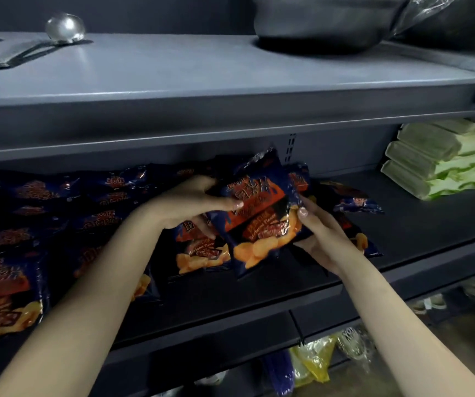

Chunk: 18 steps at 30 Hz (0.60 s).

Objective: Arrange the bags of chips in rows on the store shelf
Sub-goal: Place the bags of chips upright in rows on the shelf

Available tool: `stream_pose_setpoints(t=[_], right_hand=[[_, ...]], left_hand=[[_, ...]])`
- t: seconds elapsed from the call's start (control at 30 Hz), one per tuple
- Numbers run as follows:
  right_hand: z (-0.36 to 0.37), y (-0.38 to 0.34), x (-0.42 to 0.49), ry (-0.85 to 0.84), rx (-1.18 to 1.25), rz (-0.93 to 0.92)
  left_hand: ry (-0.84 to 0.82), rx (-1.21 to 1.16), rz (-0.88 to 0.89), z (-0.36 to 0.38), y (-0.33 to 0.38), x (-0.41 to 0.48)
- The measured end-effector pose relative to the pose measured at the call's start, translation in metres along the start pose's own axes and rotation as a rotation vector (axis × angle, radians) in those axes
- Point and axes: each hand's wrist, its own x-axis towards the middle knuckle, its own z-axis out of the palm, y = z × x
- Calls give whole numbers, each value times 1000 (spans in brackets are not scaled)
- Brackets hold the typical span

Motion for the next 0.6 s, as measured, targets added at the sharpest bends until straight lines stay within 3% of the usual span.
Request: stream_pose_setpoints(t=[0.13,0.3,0.4,0.6], right_hand=[[1,1,-3,-155,22,113],[12,5,-3,-337,-159,158],[36,11,1,-294,-393,53],[64,41,13,-131,-612,-54]], left_hand=[[-27,51,-91,-4,-6,-4],[-148,208,-179,-19,-7,-17],[-125,269,-176,-21,-10,-23],[119,601,-33,-37,-41,-34]])
